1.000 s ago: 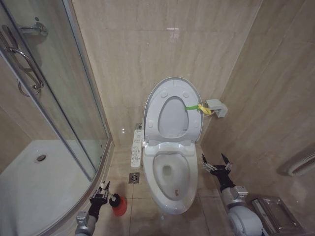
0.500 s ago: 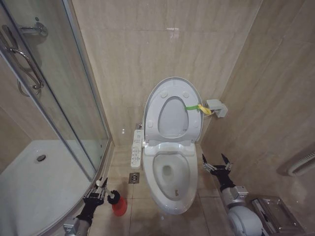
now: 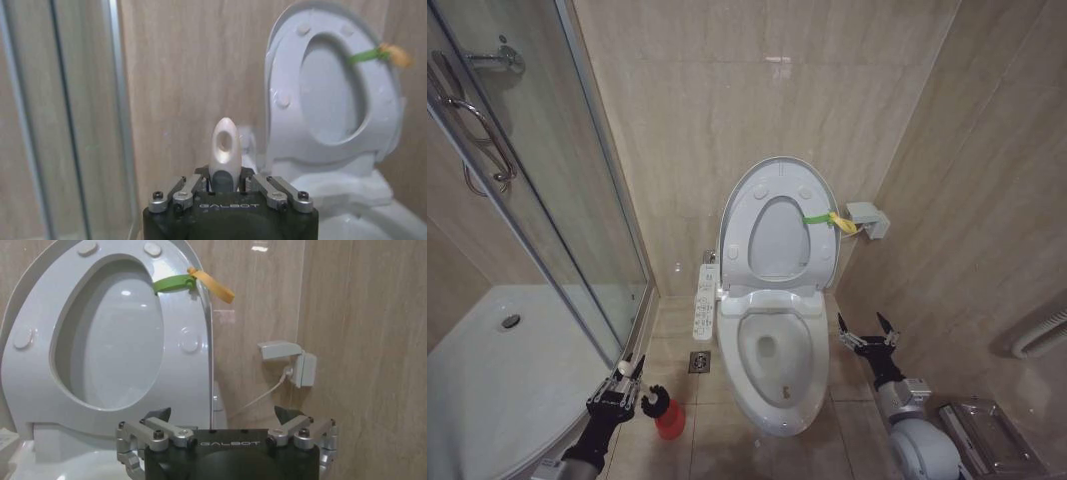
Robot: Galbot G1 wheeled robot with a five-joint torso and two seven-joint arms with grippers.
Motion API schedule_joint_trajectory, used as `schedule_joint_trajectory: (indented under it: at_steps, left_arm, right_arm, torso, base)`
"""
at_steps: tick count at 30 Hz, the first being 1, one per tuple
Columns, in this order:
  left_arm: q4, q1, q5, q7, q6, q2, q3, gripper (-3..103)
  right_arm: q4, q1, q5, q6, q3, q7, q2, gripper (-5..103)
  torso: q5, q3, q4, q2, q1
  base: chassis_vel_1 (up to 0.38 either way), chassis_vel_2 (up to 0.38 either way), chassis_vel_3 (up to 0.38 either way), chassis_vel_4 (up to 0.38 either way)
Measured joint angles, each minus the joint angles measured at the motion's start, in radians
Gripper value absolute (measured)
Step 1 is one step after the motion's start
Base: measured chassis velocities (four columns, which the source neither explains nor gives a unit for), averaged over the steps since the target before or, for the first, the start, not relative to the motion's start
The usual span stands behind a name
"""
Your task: Open the toilet lid, clean the toilet bowl with a toilet brush, close the toilet lid, and flush.
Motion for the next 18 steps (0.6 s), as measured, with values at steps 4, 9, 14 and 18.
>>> schedule_joint_trajectory:
  at_steps: [4,9,14,18]
  left_arm:
    - [-0.021,-0.015,-0.035,0.050,-0.043,0.012,-0.002,26]
    - [-0.030,-0.030,-0.070,0.086,-0.071,0.023,-0.002,26]
    - [-0.039,-0.057,-0.122,0.123,-0.092,0.036,-0.002,26]
    - [-0.046,-0.076,-0.151,0.140,-0.093,0.051,0.002,26]
  right_arm:
    - [0.000,0.000,0.000,0.000,0.000,0.000,0.000,100]
    - [0.000,0.000,0.000,0.000,0.000,0.000,0.000,100]
    - [0.000,0.000,0.000,0.000,0.000,0.000,0.000,100]
    - [0.000,0.000,0.000,0.000,0.000,0.000,0.000,100]
  torso:
    - [-0.0001,0.000,-0.0001,0.000,0.000]
    - [-0.0001,0.000,-0.0001,0.000,0.000]
    - [-0.0001,0.000,-0.0001,0.000,0.000]
    - [-0.0001,0.000,-0.0001,0.000,0.000]
  base:
    - [0.000,0.000,0.000,0.000]
    - [0.000,0.000,0.000,0.000]
    - [0.000,0.000,0.000,0.000]
    - [0.000,0.000,0.000,0.000]
